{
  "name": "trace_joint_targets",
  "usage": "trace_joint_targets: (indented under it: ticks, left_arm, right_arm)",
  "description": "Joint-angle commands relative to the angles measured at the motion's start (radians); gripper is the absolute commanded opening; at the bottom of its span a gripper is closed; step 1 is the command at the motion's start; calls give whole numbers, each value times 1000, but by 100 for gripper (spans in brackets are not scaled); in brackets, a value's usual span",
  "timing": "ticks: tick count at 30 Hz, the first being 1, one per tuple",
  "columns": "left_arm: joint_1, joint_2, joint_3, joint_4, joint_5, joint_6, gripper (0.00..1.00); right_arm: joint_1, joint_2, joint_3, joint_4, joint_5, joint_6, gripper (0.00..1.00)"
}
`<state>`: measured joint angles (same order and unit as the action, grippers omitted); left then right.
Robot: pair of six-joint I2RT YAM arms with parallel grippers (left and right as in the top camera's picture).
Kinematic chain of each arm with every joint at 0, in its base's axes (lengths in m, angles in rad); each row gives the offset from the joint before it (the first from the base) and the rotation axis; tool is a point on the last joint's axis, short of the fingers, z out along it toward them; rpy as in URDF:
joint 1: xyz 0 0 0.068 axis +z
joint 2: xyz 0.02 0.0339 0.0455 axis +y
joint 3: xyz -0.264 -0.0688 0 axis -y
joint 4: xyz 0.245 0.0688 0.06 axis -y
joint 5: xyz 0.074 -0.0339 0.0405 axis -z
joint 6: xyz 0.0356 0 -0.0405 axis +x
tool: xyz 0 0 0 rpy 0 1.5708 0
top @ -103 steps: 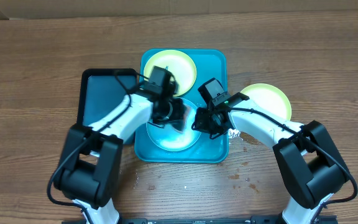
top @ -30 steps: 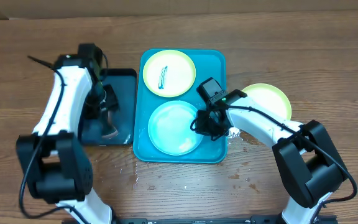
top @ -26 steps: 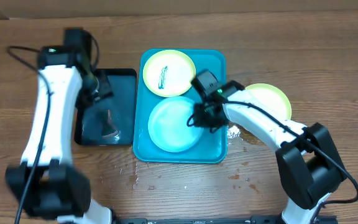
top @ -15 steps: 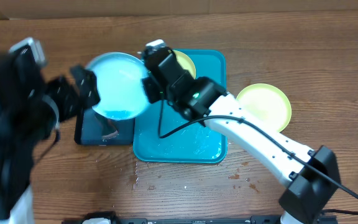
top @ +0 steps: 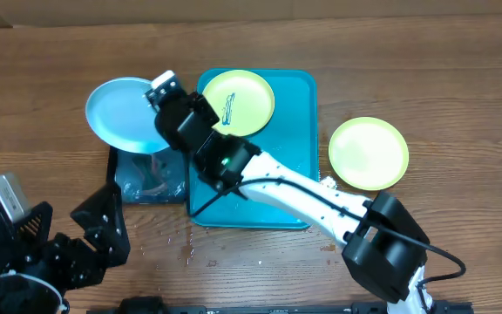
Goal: Clean dirty plates on tray and stack at the side
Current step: 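Lift the light-blue plate with the right gripper and stack it on the yellow plate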
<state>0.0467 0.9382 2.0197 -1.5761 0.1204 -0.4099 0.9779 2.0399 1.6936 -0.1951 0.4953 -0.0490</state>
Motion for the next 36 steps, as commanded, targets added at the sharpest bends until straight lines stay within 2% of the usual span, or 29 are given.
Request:
trace_joint_targets:
  ticks: [1, 11, 22, 36]
  left_arm:
    - [5, 1, 6, -31, 7, 14, 100]
    - [5, 2, 4, -43, 7, 14, 100]
    - [5, 2, 4, -43, 7, 14, 100]
    - [5, 2, 4, -43, 7, 14, 100]
  right_arm:
    - [57, -75, 17, 6, 208, -121, 4]
    - [121, -118, 17, 11, 369, -172, 4]
    - [161, -130, 17, 60, 463, -347, 4]
    - [168, -130, 17, 64, 470, -352, 4]
